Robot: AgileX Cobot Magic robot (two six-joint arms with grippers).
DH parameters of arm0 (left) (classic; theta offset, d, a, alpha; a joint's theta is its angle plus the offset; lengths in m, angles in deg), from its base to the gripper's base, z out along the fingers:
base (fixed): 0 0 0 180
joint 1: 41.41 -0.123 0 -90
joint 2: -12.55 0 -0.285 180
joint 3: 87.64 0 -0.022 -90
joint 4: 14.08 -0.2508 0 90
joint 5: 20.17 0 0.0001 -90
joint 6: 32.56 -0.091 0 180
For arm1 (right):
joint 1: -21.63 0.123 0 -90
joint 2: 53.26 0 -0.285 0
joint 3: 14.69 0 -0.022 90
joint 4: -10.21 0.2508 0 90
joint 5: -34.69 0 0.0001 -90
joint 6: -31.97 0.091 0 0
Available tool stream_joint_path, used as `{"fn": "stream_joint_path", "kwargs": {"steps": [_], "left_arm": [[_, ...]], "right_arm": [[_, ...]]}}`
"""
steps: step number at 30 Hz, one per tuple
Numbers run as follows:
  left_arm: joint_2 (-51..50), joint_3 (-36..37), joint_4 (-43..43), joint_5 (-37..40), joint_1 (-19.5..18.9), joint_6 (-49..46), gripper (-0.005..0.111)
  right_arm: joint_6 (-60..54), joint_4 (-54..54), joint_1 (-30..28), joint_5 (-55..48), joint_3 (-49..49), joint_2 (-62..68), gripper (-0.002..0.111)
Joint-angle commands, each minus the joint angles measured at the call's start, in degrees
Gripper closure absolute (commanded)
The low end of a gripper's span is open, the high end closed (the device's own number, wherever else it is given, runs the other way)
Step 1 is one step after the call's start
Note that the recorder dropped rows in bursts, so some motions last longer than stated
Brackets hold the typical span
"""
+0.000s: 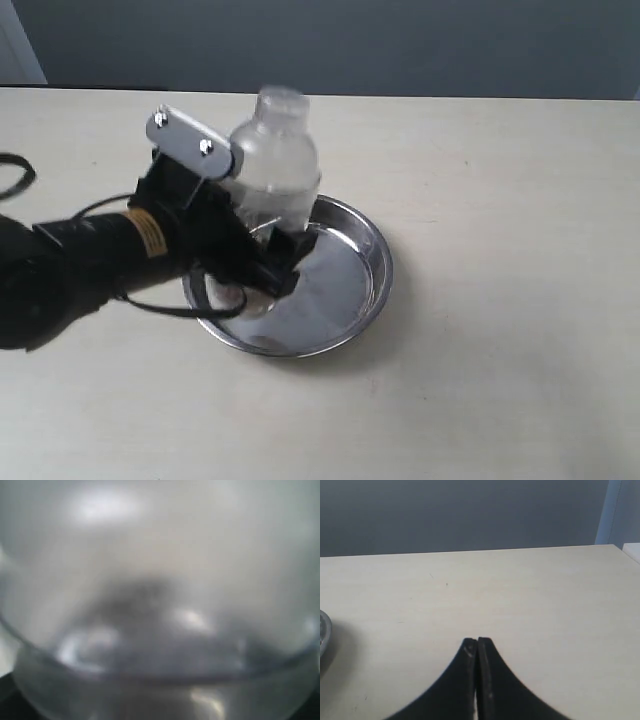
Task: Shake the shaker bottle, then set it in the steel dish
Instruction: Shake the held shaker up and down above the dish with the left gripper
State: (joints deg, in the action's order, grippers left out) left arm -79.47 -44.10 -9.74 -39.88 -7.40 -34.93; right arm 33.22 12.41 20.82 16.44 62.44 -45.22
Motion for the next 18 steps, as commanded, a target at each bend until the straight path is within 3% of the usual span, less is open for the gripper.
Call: {"fn": "stream_joint_path", "kwargs": {"steps": [1,6,10,13,18], "left_arm": [[8.9,-10.5,1.4,-6.9,-0.1,-1.5,0.106],[-7.1,-4.9,5.0,-5.4,-0.5,1.5,0.106],[-0.5,-8.3,-2.6,-6.1,0.8,1.5,0.106],[5.9,-12.2,-0.4,-5.8,0.2,0.7,0.106],[-2.5,-7.1,3.6,-3.9,-0.2,3.7,0.106]], "right_arm": [[-0.1,0.0,0.2,0.7,0.1,-0.2,0.109],[-0.1,0.0,0.2,0.7,0.1,-0.2,0.109],[-0.1,0.0,0.2,0.7,0.1,-0.2,0.109],[-0.1,0.0,0.2,0.7,0.1,-0.2,0.109],[-0.1,0.0,0.2,0.7,0.1,-0.2,0.109]]}}
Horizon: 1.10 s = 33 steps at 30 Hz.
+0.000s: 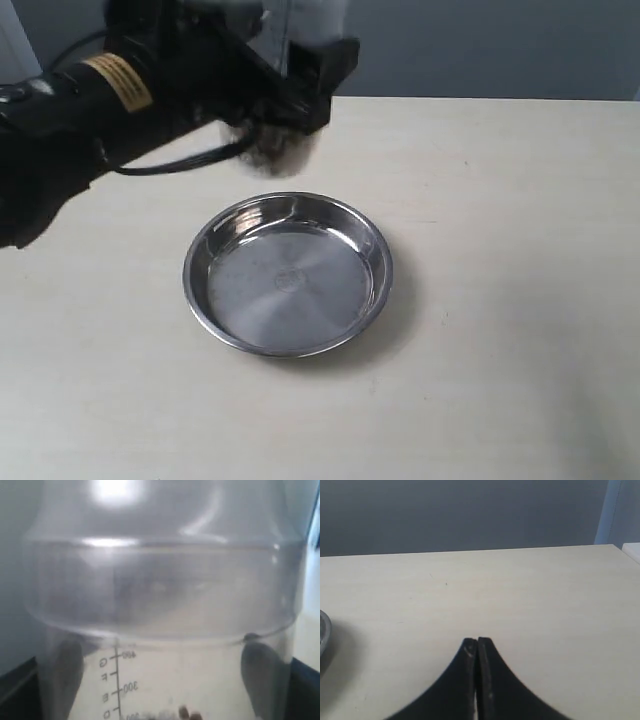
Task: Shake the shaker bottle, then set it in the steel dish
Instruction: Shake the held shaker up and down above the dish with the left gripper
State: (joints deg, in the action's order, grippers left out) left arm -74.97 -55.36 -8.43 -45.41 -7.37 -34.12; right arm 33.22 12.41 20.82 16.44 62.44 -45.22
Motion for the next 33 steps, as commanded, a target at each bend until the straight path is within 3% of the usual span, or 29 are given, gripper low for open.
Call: {"fn": "stream_joint_path", "kwargs": {"steps": [1,5,8,13,15,17,20,21,23,25,30,33], "left_arm": [[-8.1,4.3,1.9,1.5,-0.2,2.9,0.106],[0.1,0.1,-4.7,2.8,-0.2,2.8,0.106],[4.4,-1.6,-3.2,2.0,-0.9,3.3,0.106],[-12.4,6.1,0.4,0.1,-0.9,7.8,0.106],[-5.2,3.1,-7.0,0.3,-0.3,7.1,0.106],[2.7,0.2,-5.6,0.2,-0.5,6.9,0.106],[-10.8,7.6,-1.0,-0.7,-0.5,9.2,0.106],[-11.3,7.6,-0.8,-0.9,-0.5,10.4,0.106],[-2.9,4.6,-6.3,-2.2,-0.2,10.4,0.106],[3.5,1.8,-6.5,-2.7,-0.4,9.2,0.106],[-9.7,7.7,-0.7,-3.1,-0.5,9.2,0.106],[-5.8,6.3,-3.9,-3.4,-0.1,9.1,0.106]], "right_arm": [[-0.1,0.0,0.2,0.7,0.1,-0.2,0.109],[-0.1,0.0,0.2,0.7,0.1,-0.2,0.109],[-0.1,0.0,0.2,0.7,0.1,-0.2,0.109],[-0.1,0.0,0.2,0.7,0.1,-0.2,0.109],[-0.1,0.0,0.2,0.7,0.1,-0.2,0.109],[-0.1,0.0,0.2,0.7,0.1,-0.2,0.109],[-0.1,0.0,0.2,0.7,0.1,-0.2,0.109],[-0.1,0.0,0.2,0.7,0.1,-0.2,0.109],[-0.1,0.0,0.2,0.7,0.1,-0.2,0.109],[-0.1,0.0,0.2,0.7,0.1,-0.2,0.109],[-0.1,0.0,0.2,0.7,0.1,-0.2,0.109],[-0.1,0.0,0.2,0.7,0.1,-0.2,0.109]]}}
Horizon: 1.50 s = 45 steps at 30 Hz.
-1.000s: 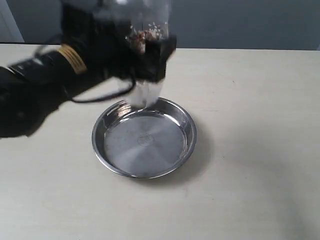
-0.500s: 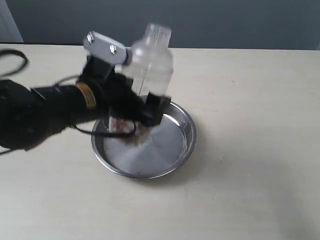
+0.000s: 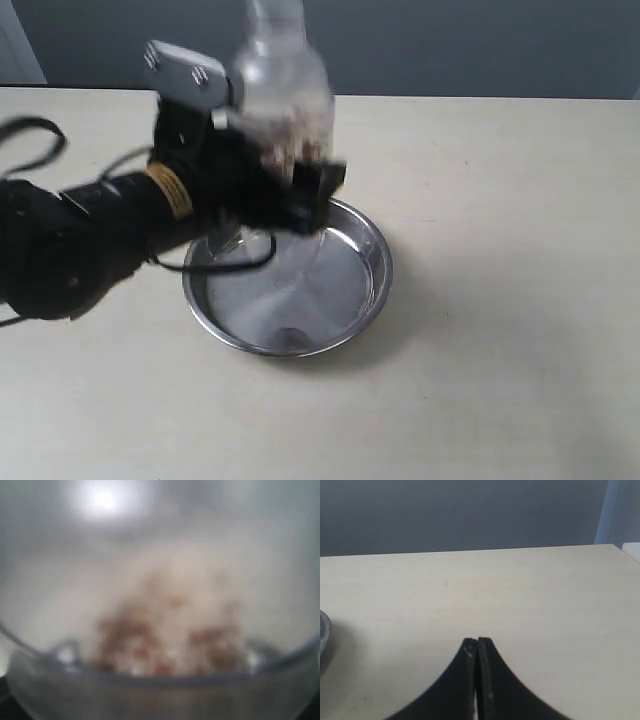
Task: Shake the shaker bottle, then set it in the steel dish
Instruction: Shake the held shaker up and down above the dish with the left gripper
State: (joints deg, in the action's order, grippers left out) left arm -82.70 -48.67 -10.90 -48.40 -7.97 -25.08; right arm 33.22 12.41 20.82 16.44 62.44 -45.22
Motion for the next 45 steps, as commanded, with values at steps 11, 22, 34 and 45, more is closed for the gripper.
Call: {"fn": "stream_joint_path", "kwargs": {"steps": [11,22,34,45], "left_arm": [[-3.9,1.7,3.0,-3.6,0.0,-5.5,0.106],[-2.2,-0.6,32.7,-8.2,-2.6,-17.5,0.106],[-1.4,1.0,22.6,-3.3,-3.4,-7.2,0.106],[1.6,1.9,-20.8,2.1,2.0,1.3,0.106]], "right_arm": [[-0.1,0.0,0.2,0.7,0.1,-0.2,0.109],[-0.1,0.0,0.2,0.7,0.1,-0.2,0.109],[-0.1,0.0,0.2,0.7,0.1,-0.2,0.109],[-0.1,0.0,0.2,0.7,0.1,-0.2,0.109]]}}
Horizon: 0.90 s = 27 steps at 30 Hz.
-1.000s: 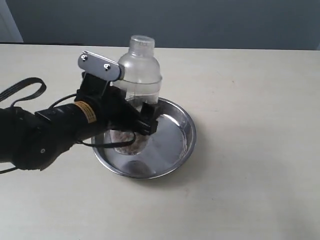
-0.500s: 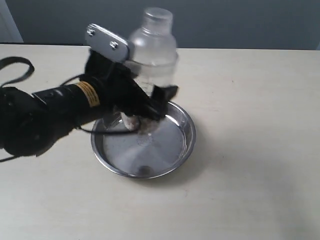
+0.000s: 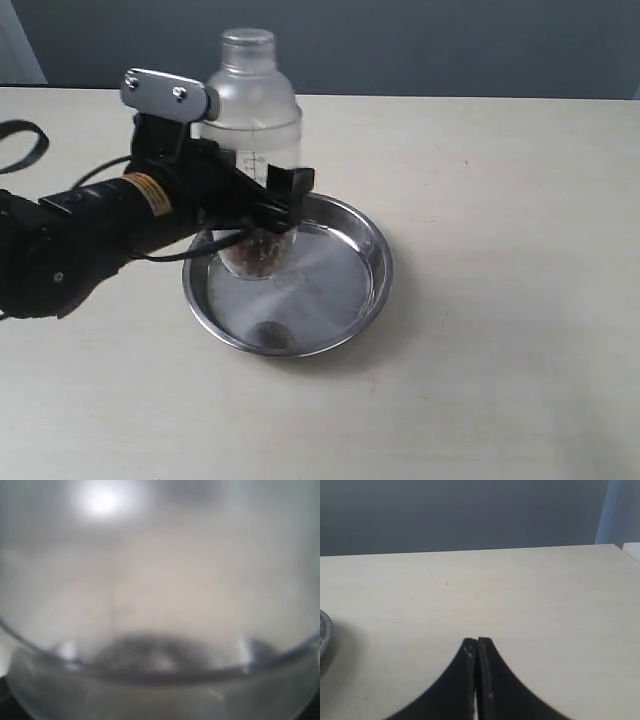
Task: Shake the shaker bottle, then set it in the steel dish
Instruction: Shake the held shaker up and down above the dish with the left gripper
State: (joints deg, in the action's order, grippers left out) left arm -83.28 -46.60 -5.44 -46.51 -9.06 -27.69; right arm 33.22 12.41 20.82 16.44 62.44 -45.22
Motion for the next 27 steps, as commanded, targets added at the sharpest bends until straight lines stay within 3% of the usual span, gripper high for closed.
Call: {"fn": "stream_joint_path", "kwargs": {"steps": [1,3,4,5,6,8,10,13,15,19,24,27], "left_arm": [[2.0,-0.2,-19.3,0.1,2.5,2.8,0.106],[0.9,-0.2,7.0,-1.9,-0.7,-3.0,0.106],[0.7,-0.2,10.0,-1.9,-0.9,-3.9,0.106],[0.9,-0.2,5.2,-1.4,-0.9,-5.8,0.106],[2.0,-0.2,-5.0,-1.8,-0.8,-5.3,0.106],[5.1,-1.7,-12.6,-5.3,-0.8,0.1,0.106],[10.3,-5.0,-12.0,-7.3,-0.9,0.3,0.106],[12.6,-7.1,-11.0,-2.1,-0.9,0.1,0.106],[7.3,-3.5,-10.9,1.6,-0.7,2.4,0.106],[-0.8,0.6,-9.1,-1.9,-0.7,5.7,0.106],[15.9,-8.3,-22.5,-2.6,-0.3,6.4,0.106],[18.5,-11.1,-20.3,2.6,-1.0,6.5,0.106]], "right_arm": [[-0.1,0.0,0.2,0.7,0.1,-0.2,0.109],[-0.1,0.0,0.2,0.7,0.1,-0.2,0.109],[-0.1,0.0,0.2,0.7,0.1,-0.2,0.109],[-0.1,0.0,0.2,0.7,0.1,-0.2,0.109],[-0.1,0.0,0.2,0.7,0.1,-0.2,0.109],[-0.1,0.0,0.2,0.7,0.1,-0.2,0.109],[-0.1,0.0,0.2,0.7,0.1,-0.2,0.109],[-0.1,0.0,0.2,0.7,0.1,-0.2,0.109],[-0.1,0.0,0.2,0.7,0.1,-0.2,0.109],[-0.1,0.0,0.2,0.7,0.1,-0.2,0.109],[-0.1,0.0,0.2,0.7,0.1,-0.2,0.109],[-0.1,-0.1,0.2,0.7,0.1,-0.2,0.109]]}}
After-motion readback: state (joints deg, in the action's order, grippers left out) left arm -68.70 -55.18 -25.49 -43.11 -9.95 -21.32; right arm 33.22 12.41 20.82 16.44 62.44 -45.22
